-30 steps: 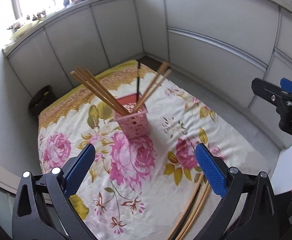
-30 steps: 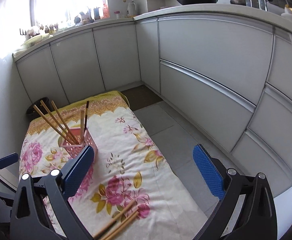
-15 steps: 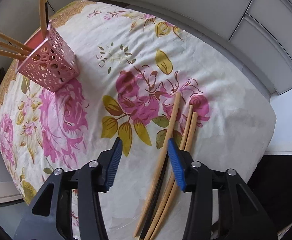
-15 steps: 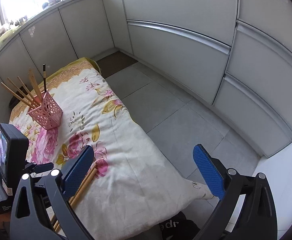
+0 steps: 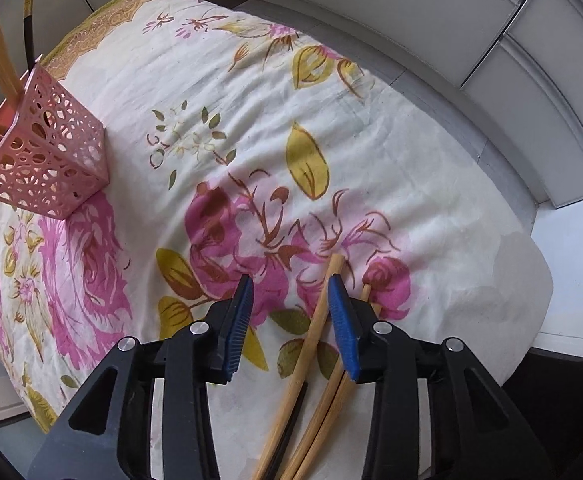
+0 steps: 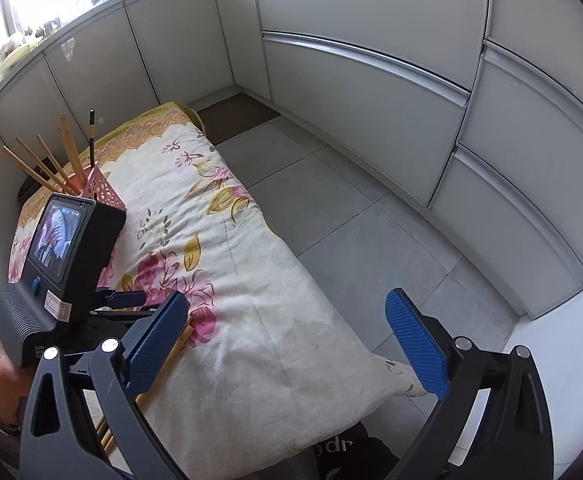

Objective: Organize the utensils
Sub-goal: 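Close the left tool on one wooden chopstick and lift it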

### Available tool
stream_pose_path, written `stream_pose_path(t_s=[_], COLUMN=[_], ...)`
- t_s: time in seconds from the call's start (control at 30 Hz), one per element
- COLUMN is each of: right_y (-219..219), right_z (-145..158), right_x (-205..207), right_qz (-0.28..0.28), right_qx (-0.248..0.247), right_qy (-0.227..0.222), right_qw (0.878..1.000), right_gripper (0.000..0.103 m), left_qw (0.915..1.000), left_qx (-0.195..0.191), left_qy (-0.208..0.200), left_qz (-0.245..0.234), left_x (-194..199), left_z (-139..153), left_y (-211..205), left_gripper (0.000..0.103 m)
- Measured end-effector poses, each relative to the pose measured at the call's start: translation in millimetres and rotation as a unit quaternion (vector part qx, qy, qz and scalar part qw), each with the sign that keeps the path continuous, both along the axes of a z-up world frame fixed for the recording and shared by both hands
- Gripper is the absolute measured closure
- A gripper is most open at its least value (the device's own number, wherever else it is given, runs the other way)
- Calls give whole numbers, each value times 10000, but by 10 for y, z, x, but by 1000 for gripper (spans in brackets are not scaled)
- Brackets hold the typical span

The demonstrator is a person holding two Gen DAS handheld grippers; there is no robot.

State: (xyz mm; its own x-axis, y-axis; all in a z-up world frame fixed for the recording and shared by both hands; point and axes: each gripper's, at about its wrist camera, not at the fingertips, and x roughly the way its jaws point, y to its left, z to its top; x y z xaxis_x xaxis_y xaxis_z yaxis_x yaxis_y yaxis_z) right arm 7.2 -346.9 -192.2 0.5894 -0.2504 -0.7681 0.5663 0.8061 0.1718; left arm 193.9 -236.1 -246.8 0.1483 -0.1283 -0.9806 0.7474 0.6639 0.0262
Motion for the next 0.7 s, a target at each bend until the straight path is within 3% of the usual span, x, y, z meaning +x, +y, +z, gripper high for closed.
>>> stream_pose_path(t_s=[0.13, 0.2, 0.4, 0.47, 0.57, 0.7], right_y=[-61, -108, -207, -206, -182, -148], right_z=[-1, -5, -9, -21, -28, -45], right_x=[-25, -49, -107, -104, -94, -68], right_qz=[-68, -119, -283, -283, -274, -244], right_qx=[36, 116, 229, 230, 213, 236], right_qy=[-7, -30, -69, -31, 17, 93], right_qw=[10000, 9999, 9993, 9993, 9994, 9994], right_gripper=[7, 7, 7, 7, 7, 7], left_qw=[9999, 9997, 9999, 9998, 9997, 9972], left_qx=[-45, 88, -11, -47, -145, -430], left_qy=[91, 214, 152, 156, 188, 416], left_qz=[47, -21, -79, -68, 86, 457], left_x=[102, 94, 133, 124, 128, 260], left_z=[-43, -138, -128, -122, -69, -85], left_y=[-51, -70, -31, -28, 27, 226], left_gripper=[52, 50, 50, 56, 94, 95])
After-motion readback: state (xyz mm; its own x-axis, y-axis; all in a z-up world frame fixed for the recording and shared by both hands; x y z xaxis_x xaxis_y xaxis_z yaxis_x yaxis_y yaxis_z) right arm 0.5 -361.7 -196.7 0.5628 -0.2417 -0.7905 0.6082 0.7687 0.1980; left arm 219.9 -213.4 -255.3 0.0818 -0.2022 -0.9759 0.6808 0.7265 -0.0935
